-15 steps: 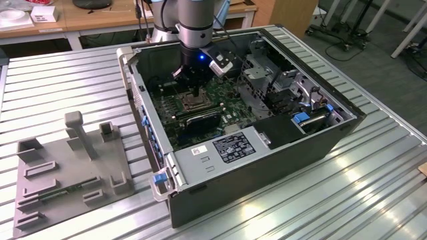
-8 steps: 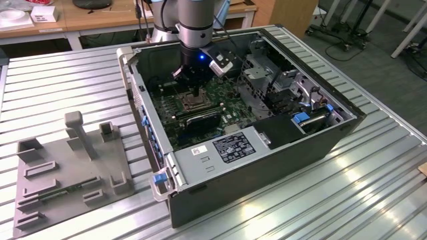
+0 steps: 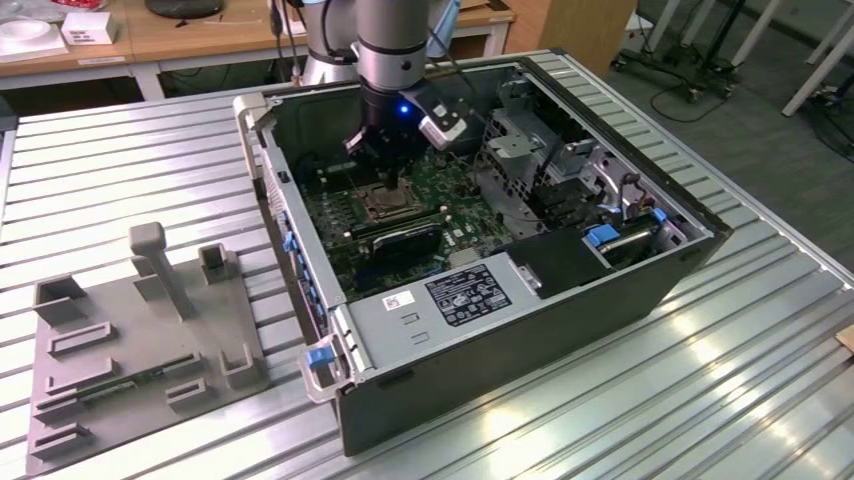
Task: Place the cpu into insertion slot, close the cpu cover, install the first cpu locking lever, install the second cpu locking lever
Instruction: 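Install the first cpu locking lever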
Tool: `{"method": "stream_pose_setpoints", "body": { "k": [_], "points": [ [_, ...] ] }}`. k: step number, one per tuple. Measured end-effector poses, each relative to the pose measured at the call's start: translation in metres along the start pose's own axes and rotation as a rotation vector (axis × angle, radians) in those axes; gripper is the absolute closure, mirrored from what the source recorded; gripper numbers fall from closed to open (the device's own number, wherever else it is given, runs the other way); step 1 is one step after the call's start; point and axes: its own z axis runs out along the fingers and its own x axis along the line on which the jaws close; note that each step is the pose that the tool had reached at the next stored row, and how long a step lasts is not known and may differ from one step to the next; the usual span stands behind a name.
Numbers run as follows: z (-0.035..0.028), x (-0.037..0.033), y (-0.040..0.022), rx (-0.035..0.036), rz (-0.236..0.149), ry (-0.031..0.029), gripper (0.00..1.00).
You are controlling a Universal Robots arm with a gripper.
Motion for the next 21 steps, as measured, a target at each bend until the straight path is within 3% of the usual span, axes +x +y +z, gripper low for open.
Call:
{"method": "stream_pose_setpoints", "body": {
  "k": [12,21],
  "points": [
    [-0.0221,-0.0013,0.0009,-0.0026,0.0,0.0,0.89],
    [-0.023,-0.0014,0.001,-0.0032,0.0,0.0,0.89]
  ]
}}
